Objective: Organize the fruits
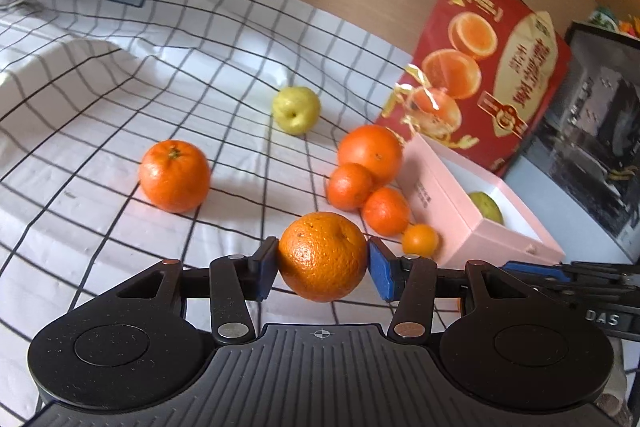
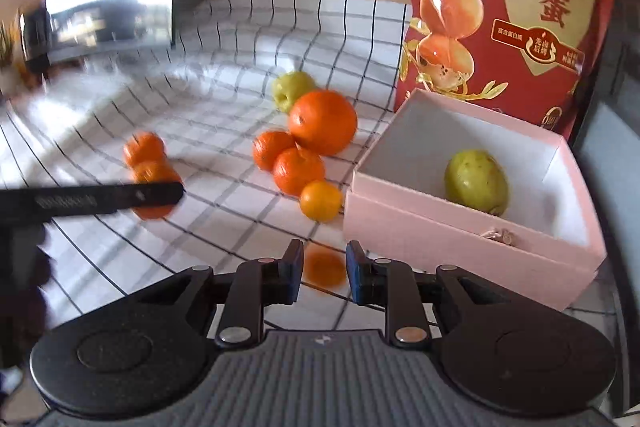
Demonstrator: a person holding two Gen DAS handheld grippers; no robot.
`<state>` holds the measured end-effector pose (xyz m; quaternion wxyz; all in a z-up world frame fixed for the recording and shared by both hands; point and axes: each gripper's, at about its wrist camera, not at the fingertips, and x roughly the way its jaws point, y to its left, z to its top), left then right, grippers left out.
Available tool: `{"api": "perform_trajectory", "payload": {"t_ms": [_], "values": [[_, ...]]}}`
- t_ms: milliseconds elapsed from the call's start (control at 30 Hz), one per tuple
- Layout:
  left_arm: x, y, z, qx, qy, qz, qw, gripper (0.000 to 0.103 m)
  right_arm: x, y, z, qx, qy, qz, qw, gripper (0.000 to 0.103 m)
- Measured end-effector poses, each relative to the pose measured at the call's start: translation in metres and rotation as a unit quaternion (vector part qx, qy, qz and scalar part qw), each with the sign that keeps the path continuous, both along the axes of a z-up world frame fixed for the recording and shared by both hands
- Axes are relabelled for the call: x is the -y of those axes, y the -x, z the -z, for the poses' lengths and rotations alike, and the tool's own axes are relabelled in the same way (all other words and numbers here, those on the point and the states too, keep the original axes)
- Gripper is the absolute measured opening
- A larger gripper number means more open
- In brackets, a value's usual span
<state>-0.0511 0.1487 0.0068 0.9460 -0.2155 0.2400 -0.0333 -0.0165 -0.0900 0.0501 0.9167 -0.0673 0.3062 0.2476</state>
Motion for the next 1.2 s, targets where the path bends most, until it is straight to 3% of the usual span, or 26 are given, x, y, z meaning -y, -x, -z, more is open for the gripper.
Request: {"api": "perform_trajectory", "payload": {"t_ms": [167, 233, 367, 500, 567, 600, 633, 667, 1000, 1100, 1200], "values": [[-0.005, 0.001, 0.001, 0.003, 0.015, -0.01, 0.9998, 0.053, -0.02, -0.002, 0.002, 0.03, 0.003, -0.012, 0.999, 0.034], [-0.011, 0.001, 0.004, 0.002, 0.033, -0.014, 0.9994, 0.053, -0.035, -0.007, 0.004, 0.045, 0.022, -0.021, 0.999, 0.036], [-0.019, 0.002, 0.008, 0.001, 0.062, -0.017, 0.9979, 0.053, -0.057, -0.014, 0.015, 0.052, 0.077, -0.014, 0.996, 0.049], [-0.012, 0.001, 0.006, -0.002, 0.046, -0.006, 0.9989, 0.053, -0.047, -0.006, 0.033, 0.01, 0.07, -0.027, 0.997, 0.049], [-0.007, 0.003, 0.004, 0.0, 0.034, -0.003, 0.9994, 0.053, -0.034, 0.002, 0.038, 0.015, 0.064, -0.022, 0.998, 0.049], [-0.004, 0.003, 0.003, 0.0, 0.027, -0.001, 0.9996, 0.053, -0.027, 0.005, 0.038, 0.015, 0.061, -0.02, 0.998, 0.046], [0.0, 0.003, 0.003, 0.001, 0.022, 0.003, 0.9997, 0.053, -0.021, 0.007, 0.038, 0.012, 0.058, -0.017, 0.998, 0.033], [0.005, 0.003, 0.002, 0.0, 0.019, 0.01, 0.9998, 0.053, -0.013, 0.008, 0.038, 0.004, 0.051, -0.015, 0.999, 0.027], [0.084, -0.006, 0.002, -0.018, -0.03, 0.128, 0.9912, 0.053, 0.061, 0.011, 0.038, -0.035, 0.0, 0.058, 0.998, 0.028], [0.096, -0.01, 0.005, -0.028, -0.042, 0.137, 0.9894, 0.053, 0.073, 0.015, 0.039, -0.038, -0.019, 0.067, 0.997, 0.037], [0.099, -0.012, 0.007, -0.032, -0.048, 0.137, 0.989, 0.053, 0.077, 0.017, 0.042, -0.031, -0.014, 0.083, 0.996, 0.055]]}}
